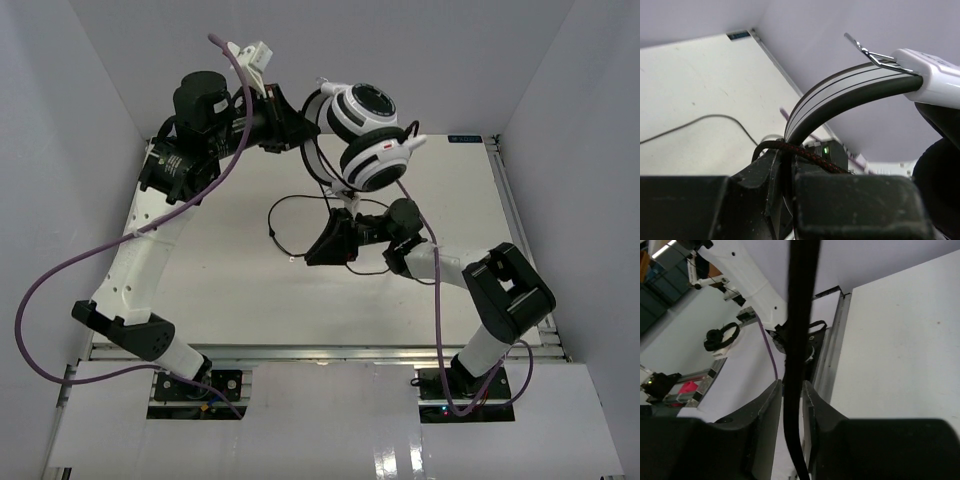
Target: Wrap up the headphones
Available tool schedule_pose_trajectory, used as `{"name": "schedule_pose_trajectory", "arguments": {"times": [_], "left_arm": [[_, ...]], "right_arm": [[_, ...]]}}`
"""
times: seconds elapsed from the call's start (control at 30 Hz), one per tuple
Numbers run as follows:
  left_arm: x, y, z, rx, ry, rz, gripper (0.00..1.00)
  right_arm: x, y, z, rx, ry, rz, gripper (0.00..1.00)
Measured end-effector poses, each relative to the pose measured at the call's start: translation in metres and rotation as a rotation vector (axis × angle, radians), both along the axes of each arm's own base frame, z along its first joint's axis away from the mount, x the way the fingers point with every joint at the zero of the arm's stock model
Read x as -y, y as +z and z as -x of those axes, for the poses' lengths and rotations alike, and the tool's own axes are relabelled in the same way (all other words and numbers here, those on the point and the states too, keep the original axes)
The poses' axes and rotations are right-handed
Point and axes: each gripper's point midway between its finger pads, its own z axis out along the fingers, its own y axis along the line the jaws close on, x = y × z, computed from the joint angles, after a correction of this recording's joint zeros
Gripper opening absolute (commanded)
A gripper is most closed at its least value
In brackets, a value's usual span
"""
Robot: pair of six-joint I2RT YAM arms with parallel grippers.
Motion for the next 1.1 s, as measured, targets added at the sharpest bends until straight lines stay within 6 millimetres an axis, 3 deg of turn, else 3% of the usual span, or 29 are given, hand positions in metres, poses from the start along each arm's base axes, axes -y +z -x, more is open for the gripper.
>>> {"name": "schedule_pose_trajectory", "arguments": {"times": [0.1, 0.23, 0.33, 0.4, 0.47, 0.57, 0.73, 0.83, 0.97, 1.1], "left_arm": [[-0.012, 0.02, -0.009, 0.012, 0.085, 0.035, 0.0], [-0.025, 0.03, -0.026, 0.002, 0.171, 0.054, 0.0], [-0.043, 0.033, -0.045, -0.002, 0.228, 0.054, 0.0], [-0.066, 0.028, -0.058, -0.024, 0.271, 0.056, 0.0], [-0.086, 0.014, -0.067, -0.071, 0.315, 0.054, 0.0], [-0.094, -0.017, -0.072, -0.164, 0.312, 0.055, 0.0], [-0.061, -0.102, -0.041, -0.387, 0.149, 0.013, 0.0], [-0.036, -0.154, -0.008, -0.525, 0.033, -0.038, 0.0], [-0.015, -0.199, 0.031, -0.638, -0.088, -0.1, 0.0], [-0.019, -0.217, 0.054, -0.673, -0.114, -0.147, 0.0]], "right_arm": [[0.003, 0.002, 0.017, -0.009, 0.021, -0.01, 0.22], [0.007, 0.006, 0.03, 0.026, 0.025, -0.034, 0.08], [0.016, 0.006, 0.045, 0.084, 0.027, -0.054, 0.08], [0.024, 0.009, 0.048, 0.13, 0.002, -0.069, 0.08], [0.034, 0.016, 0.033, 0.174, -0.07, -0.085, 0.08], [0.059, 0.025, -0.018, 0.205, -0.267, -0.095, 0.08], [0.093, 0.043, -0.099, 0.218, -0.521, -0.091, 0.08], [0.091, 0.077, -0.137, 0.278, -0.586, -0.121, 0.08], [0.093, 0.103, -0.161, 0.338, -0.639, -0.15, 0.08], [0.104, 0.104, -0.172, 0.347, -0.68, -0.147, 0.08]]}}
